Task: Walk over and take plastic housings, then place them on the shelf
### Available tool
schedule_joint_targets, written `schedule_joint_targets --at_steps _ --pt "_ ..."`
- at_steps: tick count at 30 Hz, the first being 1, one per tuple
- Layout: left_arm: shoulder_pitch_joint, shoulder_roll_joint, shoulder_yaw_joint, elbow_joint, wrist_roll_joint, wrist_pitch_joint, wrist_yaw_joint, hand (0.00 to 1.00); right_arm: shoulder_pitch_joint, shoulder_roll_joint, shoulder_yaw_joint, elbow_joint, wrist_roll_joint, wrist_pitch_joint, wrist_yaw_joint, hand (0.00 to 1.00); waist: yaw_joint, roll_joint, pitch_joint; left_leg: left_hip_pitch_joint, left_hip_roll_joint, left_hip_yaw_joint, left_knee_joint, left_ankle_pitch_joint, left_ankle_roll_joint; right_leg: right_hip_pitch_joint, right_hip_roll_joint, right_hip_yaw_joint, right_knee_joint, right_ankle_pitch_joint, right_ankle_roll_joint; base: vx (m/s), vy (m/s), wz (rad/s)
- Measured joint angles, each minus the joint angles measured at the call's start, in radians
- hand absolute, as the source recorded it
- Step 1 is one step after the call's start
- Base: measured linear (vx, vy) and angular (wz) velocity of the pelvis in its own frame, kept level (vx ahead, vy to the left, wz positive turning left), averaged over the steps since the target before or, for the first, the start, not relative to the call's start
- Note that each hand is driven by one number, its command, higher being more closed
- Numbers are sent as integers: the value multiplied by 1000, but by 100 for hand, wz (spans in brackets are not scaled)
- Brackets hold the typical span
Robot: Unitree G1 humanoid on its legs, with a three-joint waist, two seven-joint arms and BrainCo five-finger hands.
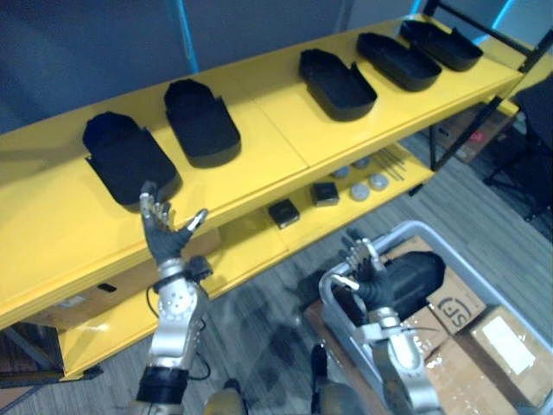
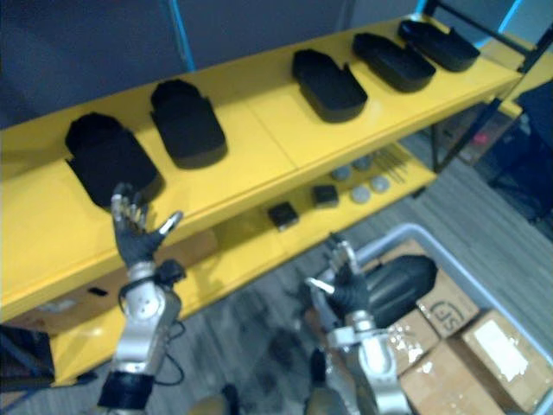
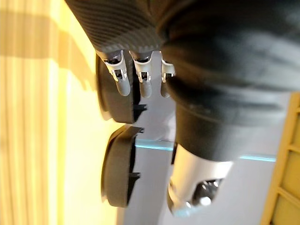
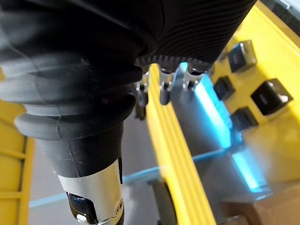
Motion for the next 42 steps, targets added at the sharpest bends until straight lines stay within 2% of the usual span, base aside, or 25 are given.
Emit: schedule_joint_targets --at_steps 5,9,11,14,18,23,38,42 --pt "-60 39 -1 38 -2 -9 4 0 -29 -4 1 0 0 -1 0 0 1 -11 42 -2 4 3 15 -10 -1 0 3 13 3 0 0 -15 0 -3" --pt "-94 54 -1 72 3 -9 37 0 -50 -12 1 0 1 -2 0 0 1 -11 60 -21 8 14 38 -24 0 -17 5 25 9 0 0 -37 4 -8" --pt "-122 72 1 88 11 1 77 0 -51 -22 1 -1 13 -2 0 0 1 -11 62 -31 8 17 40 -24 0 -29 5 27 13 0 0 0 0 0" --pt "-146 74 4 91 10 30 101 0 -56 -25 1 -1 19 -2 -1 0 1 -10 63 -32 8 18 41 -24 0 -30 5 27 13 0 0 0 0 0" --pt "-163 80 5 92 12 62 98 0 -68 -27 2 -1 19 -2 -1 0 1 -7 70 -31 8 18 40 -24 0 -30 5 27 14 -1 -1 -29 -11 0" --pt "-222 119 10 112 11 78 114 0 -90 -41 3 -8 19 -2 -2 0 1 -5 121 -33 10 16 46 -24 0 -34 5 28 31 -4 -4 -63 -16 0" --pt "-324 199 105 268 0 108 264 0 -89 -64 2 -41 20 -2 -2 0 -2 -1 125 -31 7 24 35 -17 2 -48 4 42 35 -3 -3 -8 -2 -2" --pt "-348 226 146 311 -33 115 309 0 -85 -67 3 -41 20 -2 -3 0 -2 0 126 -30 6 23 33 -14 2 -48 3 42 36 -3 -3 0 0 0"
